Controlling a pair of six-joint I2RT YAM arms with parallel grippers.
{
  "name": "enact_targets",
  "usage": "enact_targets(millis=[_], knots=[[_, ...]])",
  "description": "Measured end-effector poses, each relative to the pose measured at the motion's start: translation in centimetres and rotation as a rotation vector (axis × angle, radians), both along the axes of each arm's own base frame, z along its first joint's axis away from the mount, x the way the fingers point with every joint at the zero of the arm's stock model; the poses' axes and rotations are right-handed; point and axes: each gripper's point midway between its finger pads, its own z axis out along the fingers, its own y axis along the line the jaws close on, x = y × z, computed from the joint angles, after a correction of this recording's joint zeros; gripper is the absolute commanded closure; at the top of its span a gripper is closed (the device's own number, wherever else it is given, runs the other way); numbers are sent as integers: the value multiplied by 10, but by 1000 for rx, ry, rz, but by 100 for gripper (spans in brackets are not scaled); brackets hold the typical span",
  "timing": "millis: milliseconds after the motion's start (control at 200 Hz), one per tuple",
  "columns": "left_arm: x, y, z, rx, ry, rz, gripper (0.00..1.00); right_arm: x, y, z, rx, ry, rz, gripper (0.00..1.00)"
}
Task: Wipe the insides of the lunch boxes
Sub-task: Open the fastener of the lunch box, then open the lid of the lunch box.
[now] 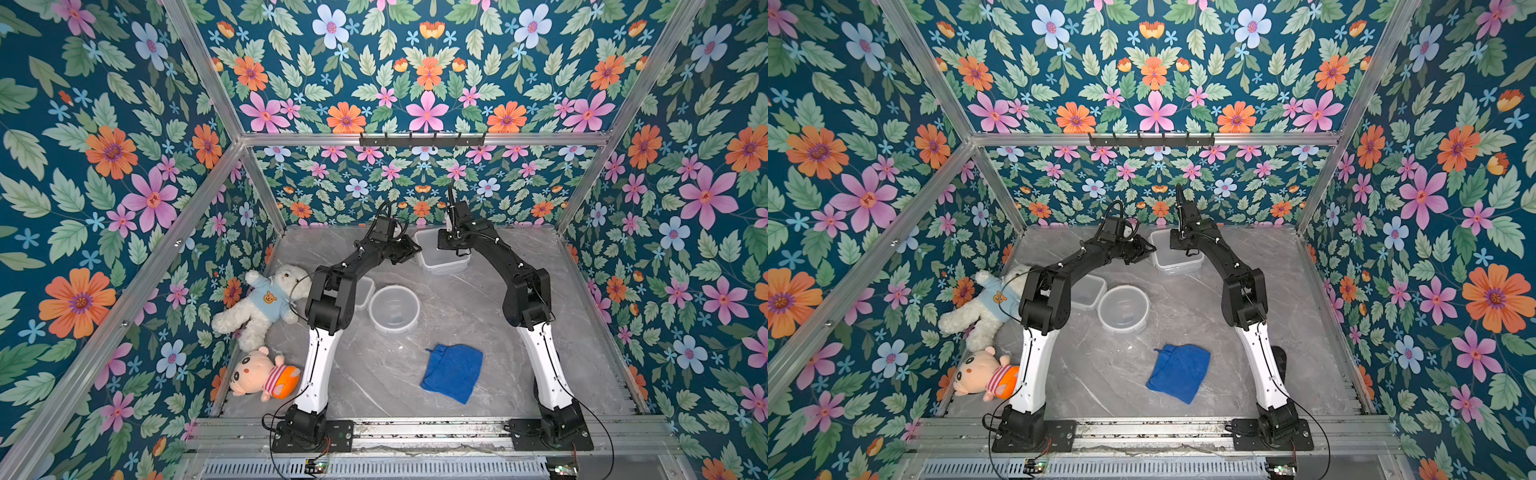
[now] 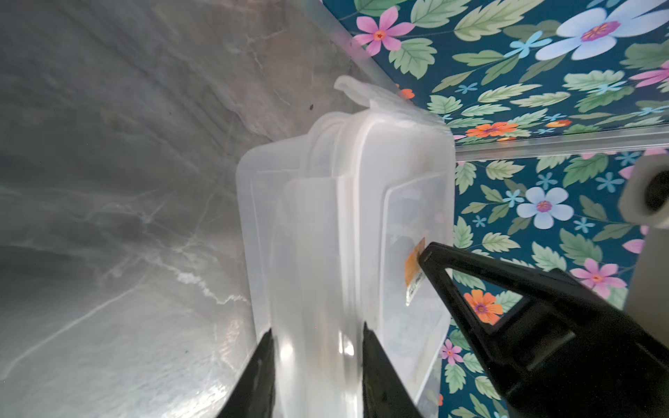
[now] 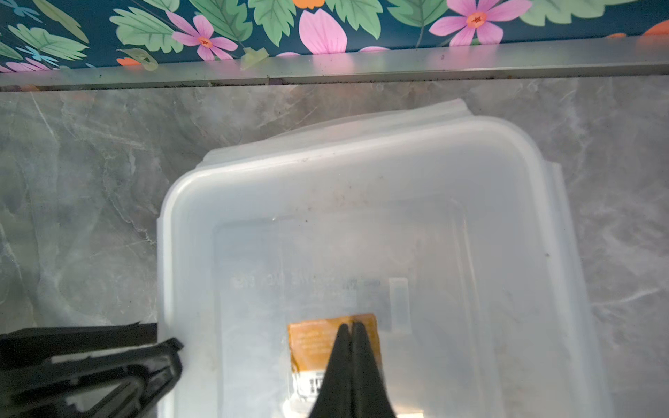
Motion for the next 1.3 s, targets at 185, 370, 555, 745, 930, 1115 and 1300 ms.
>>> enact_targets(millis=[185, 370, 555, 745, 930, 1115, 1300], knots=[[1, 7, -1, 97, 22, -26, 72, 0, 3, 0, 15, -3, 10, 100], [-8, 21, 4, 197, 22, -42, 45, -2, 9, 5, 40, -7, 30, 99], [-15, 29, 49, 219, -53, -49, 33, -30, 2, 20, 57, 53, 44, 84], [-17, 24, 79, 175, -121, -53, 37, -75, -24, 53, 230, 115, 34, 63], [-12, -21, 67, 57, -134, -103, 39, -61, -86, 44, 575, 108, -90, 54], [-18, -73, 41, -42, -95, -181, 39, -41, -97, 28, 835, 105, -71, 45], [-10, -79, 31, -92, -85, -170, 40, -17, -102, 7, 1042, 103, -75, 45]])
